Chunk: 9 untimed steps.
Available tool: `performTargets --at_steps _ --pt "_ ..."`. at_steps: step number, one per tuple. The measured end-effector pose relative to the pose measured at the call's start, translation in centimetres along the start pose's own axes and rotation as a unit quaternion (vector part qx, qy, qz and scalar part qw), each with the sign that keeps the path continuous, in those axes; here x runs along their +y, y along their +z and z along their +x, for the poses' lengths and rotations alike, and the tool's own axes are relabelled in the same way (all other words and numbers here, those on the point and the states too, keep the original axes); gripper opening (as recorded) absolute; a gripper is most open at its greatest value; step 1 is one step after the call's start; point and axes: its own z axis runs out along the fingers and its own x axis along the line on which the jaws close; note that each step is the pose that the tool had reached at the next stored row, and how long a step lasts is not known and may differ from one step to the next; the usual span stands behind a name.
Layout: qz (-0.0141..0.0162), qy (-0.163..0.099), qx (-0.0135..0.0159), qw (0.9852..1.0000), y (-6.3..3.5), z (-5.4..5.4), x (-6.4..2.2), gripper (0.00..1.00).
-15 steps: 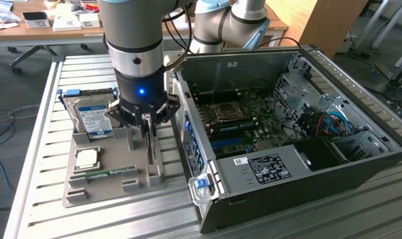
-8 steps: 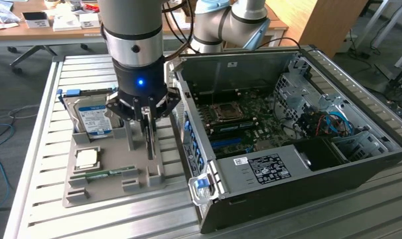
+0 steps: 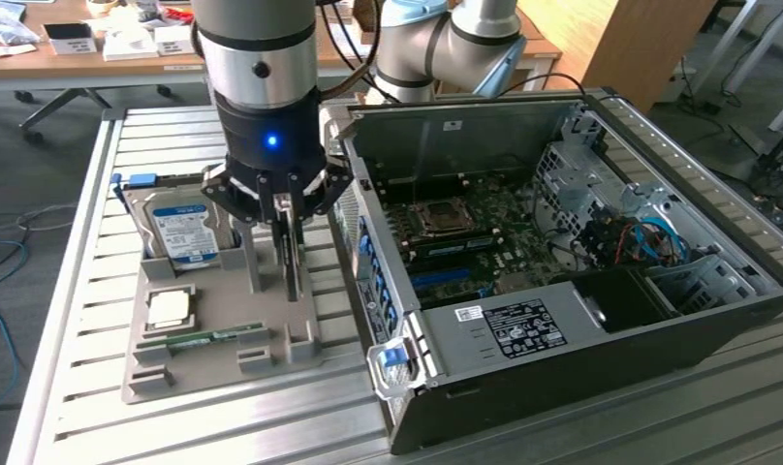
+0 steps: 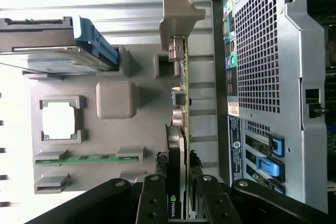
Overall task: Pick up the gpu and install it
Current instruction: 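Pick up the gpu and move the gpu toward the slot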
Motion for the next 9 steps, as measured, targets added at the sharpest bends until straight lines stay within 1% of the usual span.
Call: performTargets --at_steps 9 --pt "0.0 0.0 -0.0002 1.0 -1.86 -0.1 0.1 0.27"
